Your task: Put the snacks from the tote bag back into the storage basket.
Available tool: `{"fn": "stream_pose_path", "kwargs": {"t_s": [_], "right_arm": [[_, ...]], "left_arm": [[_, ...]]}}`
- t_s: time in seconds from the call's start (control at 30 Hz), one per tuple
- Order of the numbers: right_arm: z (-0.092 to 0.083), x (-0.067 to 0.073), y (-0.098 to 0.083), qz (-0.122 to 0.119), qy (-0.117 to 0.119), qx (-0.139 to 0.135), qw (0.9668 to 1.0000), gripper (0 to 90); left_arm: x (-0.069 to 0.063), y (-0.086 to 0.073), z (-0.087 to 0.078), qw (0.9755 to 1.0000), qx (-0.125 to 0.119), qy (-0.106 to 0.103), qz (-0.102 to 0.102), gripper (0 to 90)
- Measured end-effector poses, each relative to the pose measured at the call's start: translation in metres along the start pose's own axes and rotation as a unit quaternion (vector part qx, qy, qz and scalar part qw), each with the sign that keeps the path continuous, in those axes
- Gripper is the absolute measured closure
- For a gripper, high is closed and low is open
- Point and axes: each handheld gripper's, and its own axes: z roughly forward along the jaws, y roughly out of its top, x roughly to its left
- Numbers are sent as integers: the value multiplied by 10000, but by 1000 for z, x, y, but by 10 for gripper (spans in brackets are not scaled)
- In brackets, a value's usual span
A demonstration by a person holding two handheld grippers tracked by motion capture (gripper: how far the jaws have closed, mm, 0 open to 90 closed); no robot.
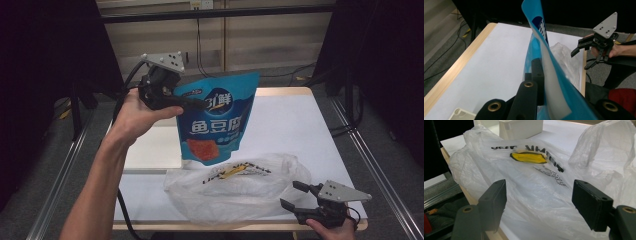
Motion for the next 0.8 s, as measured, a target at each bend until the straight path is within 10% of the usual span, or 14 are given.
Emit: {"fn": "stream_pose_path", "kwargs": {"t_s": [0.8], "right_arm": [[-3,3,-3,-8,-108,-25,9999,295]], "left_arm": [[35,-36,-58,9963,-67,738,-443,900]]}}
